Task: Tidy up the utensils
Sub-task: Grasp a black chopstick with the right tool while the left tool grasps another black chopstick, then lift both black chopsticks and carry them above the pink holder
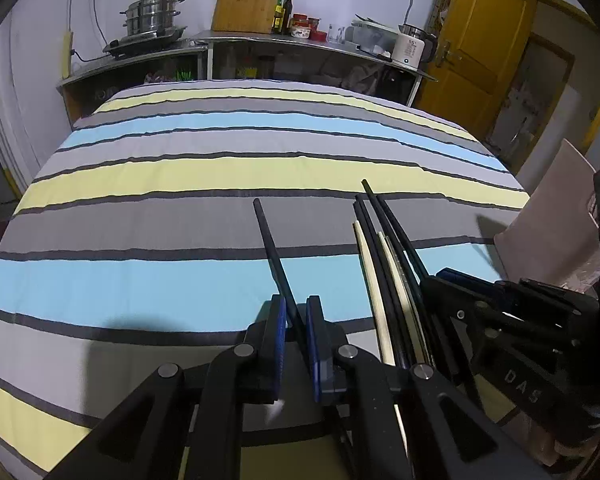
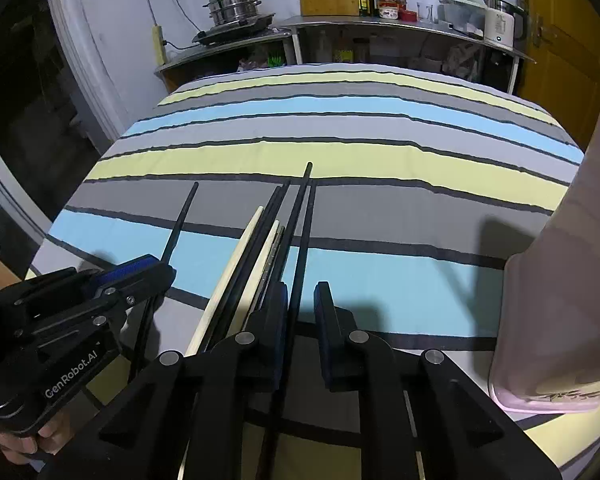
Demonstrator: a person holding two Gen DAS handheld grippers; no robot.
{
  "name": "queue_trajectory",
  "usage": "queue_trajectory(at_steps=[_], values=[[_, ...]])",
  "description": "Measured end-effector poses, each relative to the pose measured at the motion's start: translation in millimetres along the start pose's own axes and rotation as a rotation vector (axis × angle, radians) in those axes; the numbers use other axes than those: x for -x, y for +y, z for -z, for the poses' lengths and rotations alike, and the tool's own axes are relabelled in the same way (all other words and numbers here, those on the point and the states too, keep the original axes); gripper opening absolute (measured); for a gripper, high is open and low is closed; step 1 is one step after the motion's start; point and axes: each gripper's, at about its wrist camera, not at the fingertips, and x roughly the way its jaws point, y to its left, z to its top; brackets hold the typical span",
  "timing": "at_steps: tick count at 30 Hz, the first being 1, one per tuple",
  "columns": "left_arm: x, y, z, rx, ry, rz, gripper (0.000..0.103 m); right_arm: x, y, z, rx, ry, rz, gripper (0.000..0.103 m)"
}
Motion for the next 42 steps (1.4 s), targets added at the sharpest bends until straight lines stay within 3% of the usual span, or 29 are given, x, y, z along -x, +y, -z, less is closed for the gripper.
queue_trajectory(at_steps=[5, 13, 28, 42], values=[[-3, -8, -2, -0.049, 0.000, -0.036, 0.011, -4, 4, -4, 0.029, 0.004, 0.028, 0.009], [4, 1, -10, -0.012, 0.013, 0.021, 0.006, 9, 0, -7, 0.009, -0.004, 0.003, 0.005], [118, -16, -22, -0.036, -0.156, 0.149, 0.005, 110, 1, -7, -0.021, -0.172, -0.074, 0.005], [182, -44, -27, -0.082, -0.212, 0.223, 0.005, 181, -8, 3, -0.061, -0.287, -0.077, 0.005]])
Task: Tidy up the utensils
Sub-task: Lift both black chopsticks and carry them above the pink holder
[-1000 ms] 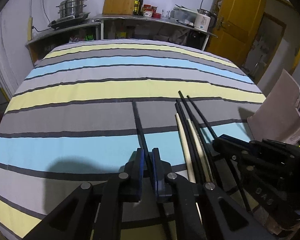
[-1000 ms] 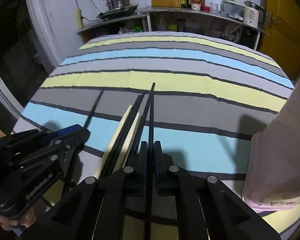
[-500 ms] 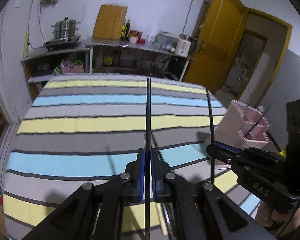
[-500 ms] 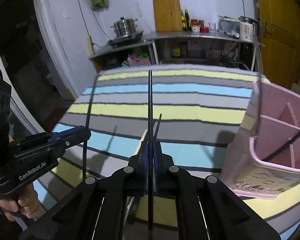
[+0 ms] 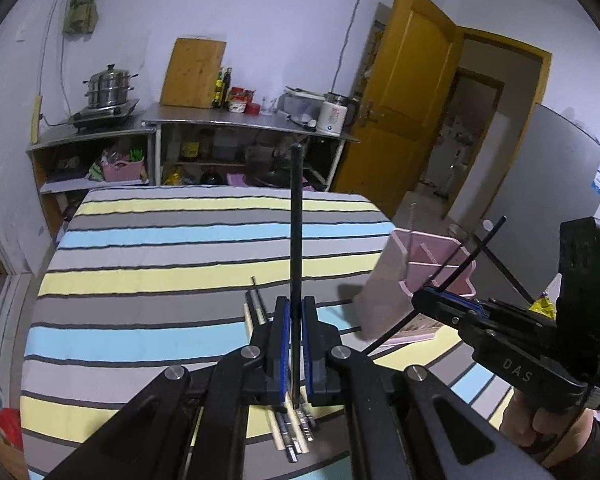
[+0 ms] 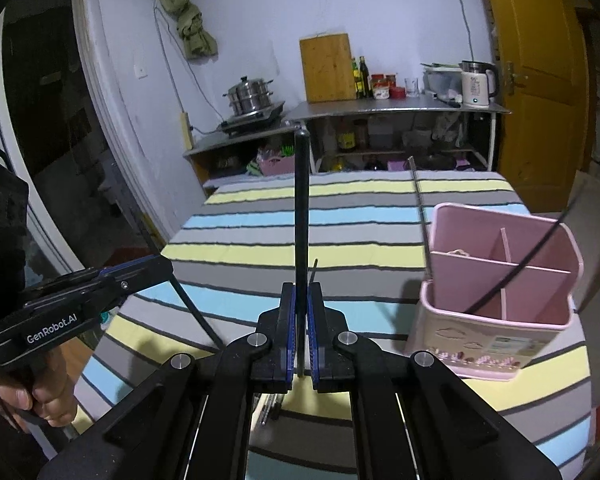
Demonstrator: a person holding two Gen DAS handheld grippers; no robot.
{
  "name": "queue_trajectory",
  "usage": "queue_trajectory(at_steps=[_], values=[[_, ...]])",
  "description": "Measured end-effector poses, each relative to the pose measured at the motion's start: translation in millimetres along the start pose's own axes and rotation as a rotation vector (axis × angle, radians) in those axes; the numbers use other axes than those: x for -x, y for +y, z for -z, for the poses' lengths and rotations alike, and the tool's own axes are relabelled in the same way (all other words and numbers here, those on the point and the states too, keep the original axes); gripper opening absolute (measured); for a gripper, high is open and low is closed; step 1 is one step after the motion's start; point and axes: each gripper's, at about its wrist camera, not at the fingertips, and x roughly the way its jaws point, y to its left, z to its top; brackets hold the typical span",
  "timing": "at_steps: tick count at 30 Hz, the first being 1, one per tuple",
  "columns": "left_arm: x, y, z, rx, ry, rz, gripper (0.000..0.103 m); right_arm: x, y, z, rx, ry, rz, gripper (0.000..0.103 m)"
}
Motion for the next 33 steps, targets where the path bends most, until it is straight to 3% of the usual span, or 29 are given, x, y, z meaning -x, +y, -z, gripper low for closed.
queue_trajectory(at_steps=[18, 26, 33], values=[[-8, -96, -40, -0.102, 0.004, 0.171, 0.005, 78, -52, -11, -0.101, -0.122, 0.081, 0.005], [-21, -123, -82, -0.119, -0.051, 0.198, 0.005, 105, -81, -36, -0.129, -0.205, 0.137, 0.005], [-42, -133, -106, -0.128, -0.084, 0.198, 0.005, 103, -98, -55, -0.138, -0.241, 0.163, 0.005]])
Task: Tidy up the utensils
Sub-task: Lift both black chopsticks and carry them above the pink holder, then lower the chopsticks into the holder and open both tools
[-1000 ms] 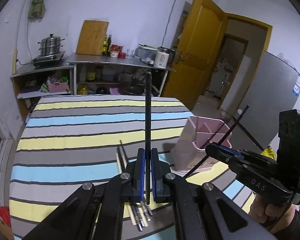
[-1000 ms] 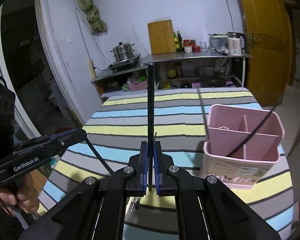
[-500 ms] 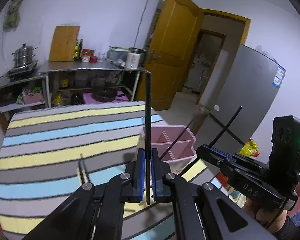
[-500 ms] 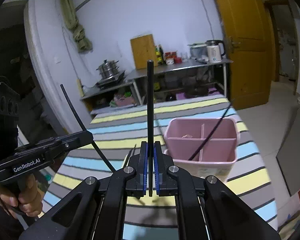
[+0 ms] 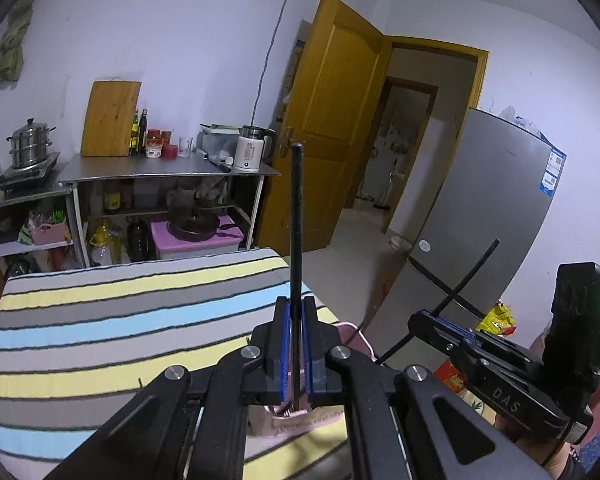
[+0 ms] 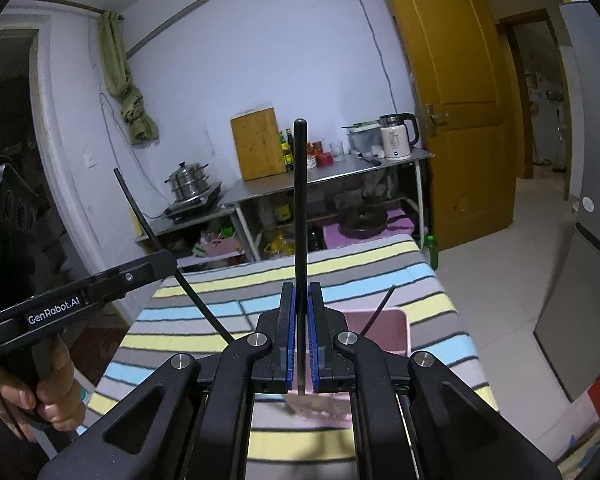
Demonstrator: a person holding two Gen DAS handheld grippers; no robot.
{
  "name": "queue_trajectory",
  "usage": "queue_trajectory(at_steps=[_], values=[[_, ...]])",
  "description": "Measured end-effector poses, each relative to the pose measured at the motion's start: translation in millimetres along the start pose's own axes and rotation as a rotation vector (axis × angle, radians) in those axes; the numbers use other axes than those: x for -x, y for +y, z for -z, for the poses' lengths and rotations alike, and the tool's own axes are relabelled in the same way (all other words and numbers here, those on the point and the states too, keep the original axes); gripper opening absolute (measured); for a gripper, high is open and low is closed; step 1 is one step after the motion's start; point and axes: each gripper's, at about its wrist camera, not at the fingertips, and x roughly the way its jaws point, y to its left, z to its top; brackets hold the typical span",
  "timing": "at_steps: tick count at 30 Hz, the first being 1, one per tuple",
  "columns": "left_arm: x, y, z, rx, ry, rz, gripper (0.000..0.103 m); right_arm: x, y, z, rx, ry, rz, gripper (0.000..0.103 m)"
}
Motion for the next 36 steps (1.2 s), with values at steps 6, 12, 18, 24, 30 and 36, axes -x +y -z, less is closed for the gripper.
queue_trajectory(at_steps=[6, 12, 18, 24, 30, 36], values=[[-34, 1, 10, -0.002, 0.038, -0.012, 0.005, -22, -8, 5, -0.009, 0.018, 0.019, 0.005], [-64, 10, 30, 0.006, 0.093, -0.018, 0.005, -44, -14, 22, -0.012, 0.068, 0.032, 0.005], [-80, 15, 43, 0.003, 0.124, -0.026, 0.005, -64, -22, 39, -0.016, 0.122, 0.042, 0.005], [-91, 18, 53, -0.007, 0.147, -0.041, 0.005, -76, -30, 50, -0.030, 0.164, 0.048, 0.005], [-88, 19, 57, -0.014, 0.143, -0.049, 0.006, -81, -31, 55, -0.043, 0.195, 0.045, 0.006], [-72, 17, 52, -0.015, 0.107, -0.059, 0.008, -75, -29, 53, -0.042, 0.186, 0.051, 0.013]])
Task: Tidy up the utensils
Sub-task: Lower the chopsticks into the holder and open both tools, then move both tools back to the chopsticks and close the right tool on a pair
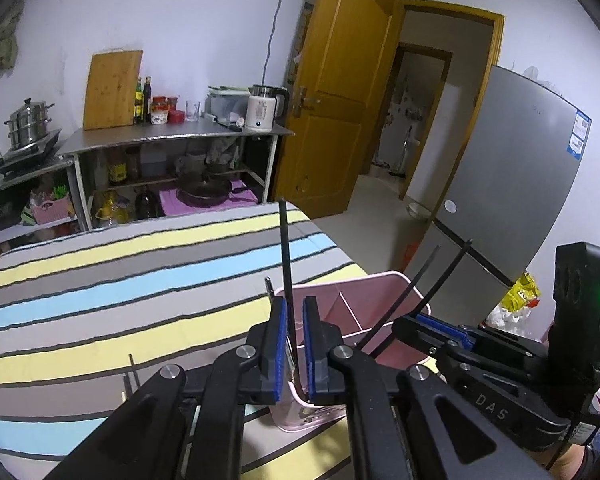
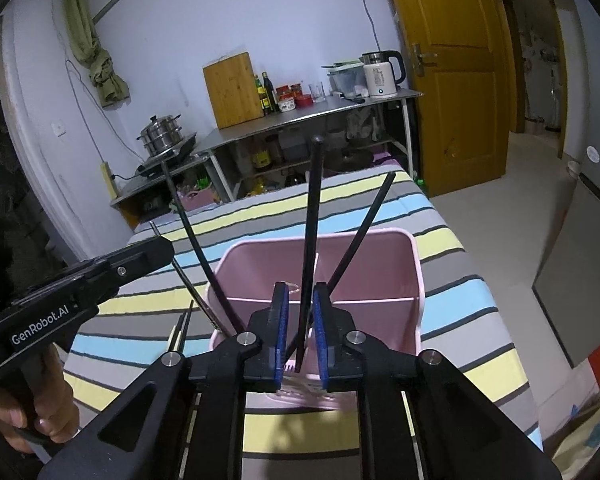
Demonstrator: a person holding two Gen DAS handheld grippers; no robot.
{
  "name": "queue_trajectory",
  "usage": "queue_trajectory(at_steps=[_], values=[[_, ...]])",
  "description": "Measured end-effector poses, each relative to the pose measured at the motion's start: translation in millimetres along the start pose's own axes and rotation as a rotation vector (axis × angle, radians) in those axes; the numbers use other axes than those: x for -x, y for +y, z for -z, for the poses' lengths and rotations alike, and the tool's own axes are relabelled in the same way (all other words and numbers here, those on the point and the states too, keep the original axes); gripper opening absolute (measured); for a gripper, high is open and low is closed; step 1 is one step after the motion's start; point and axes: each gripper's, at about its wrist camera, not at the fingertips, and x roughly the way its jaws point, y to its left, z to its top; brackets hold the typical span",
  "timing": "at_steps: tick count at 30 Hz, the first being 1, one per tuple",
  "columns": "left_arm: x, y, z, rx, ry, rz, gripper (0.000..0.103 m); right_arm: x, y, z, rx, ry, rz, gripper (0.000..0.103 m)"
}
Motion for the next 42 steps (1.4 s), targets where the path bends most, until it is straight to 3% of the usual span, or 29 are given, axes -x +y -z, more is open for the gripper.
queue_trajectory(at_steps=[11, 19, 33, 42], values=[[51, 14, 15, 0.019, -0.061, -0.025, 0.009, 31, 12, 6, 0.022, -0.040, 0.008, 0.015], [91, 28, 51, 0.040, -0.086, -0.053, 0.009, 54, 27, 26, 0.053, -0.059, -0.016, 0.015], [136, 58, 110, 0.105, -0.075, -0.120, 0.009, 69, 56, 63, 0.097, -0.032, -0.073, 0.015], [139, 72, 138, 0.140, -0.038, -0.140, 0.010, 63, 72, 82, 0.127, 0.003, -0.101, 0.015]])
